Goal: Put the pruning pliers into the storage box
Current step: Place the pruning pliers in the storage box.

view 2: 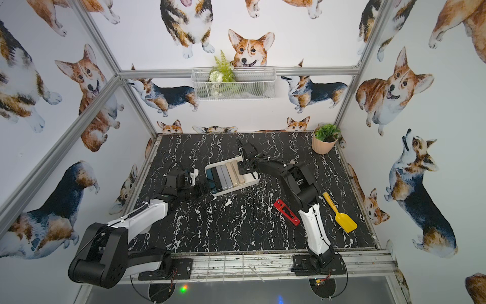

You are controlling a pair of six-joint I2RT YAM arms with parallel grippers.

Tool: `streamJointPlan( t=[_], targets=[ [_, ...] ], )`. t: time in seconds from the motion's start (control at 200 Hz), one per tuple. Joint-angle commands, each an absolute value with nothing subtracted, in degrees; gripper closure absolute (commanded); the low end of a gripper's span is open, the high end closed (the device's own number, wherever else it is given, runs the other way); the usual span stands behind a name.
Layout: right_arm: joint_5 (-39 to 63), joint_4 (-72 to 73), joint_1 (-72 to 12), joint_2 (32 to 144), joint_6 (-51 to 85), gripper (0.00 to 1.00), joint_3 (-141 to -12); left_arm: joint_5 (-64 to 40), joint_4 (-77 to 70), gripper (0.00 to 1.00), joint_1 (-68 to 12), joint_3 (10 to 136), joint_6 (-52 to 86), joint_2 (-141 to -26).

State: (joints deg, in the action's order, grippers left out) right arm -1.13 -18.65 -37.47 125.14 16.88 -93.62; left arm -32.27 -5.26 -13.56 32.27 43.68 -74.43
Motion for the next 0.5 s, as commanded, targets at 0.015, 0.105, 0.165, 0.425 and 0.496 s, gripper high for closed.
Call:
streamJointPlan(
  t=[0.015, 0.105, 0.165, 0.425, 0.496],
  targets=[
    [1.29, -19.24, -37.44, 126.38, 17.88, 1.00, -95.26, -32.34, -6.83, 0.00, -13.54, 32.17, 43.77, -74.36],
    [2.23, -19.34, -37.45, 127.03, 18.36, 1.00, -95.79, -32.33, -6.92, 0.00, -13.58, 32.18, 43.77, -74.53],
    [2.77, -19.34, -37.44, 127.32, 18.68, 1.00, -95.98, -32.34, -7.00, 0.00, -13.54, 32.17, 43.72, -74.62],
    [4.88, -18.81, -37.75, 127.88, 19.07, 1.00, -96.16, -32.43, -7.56, 0.00, -13.54, 32.17, 43.83, -75.15],
    [5.16, -18.68, -37.88, 127.94, 19.07, 1.00, -96.24, -32.44, -7.63, 0.00, -13.54, 32.13, 43.96, -75.15]
  ],
)
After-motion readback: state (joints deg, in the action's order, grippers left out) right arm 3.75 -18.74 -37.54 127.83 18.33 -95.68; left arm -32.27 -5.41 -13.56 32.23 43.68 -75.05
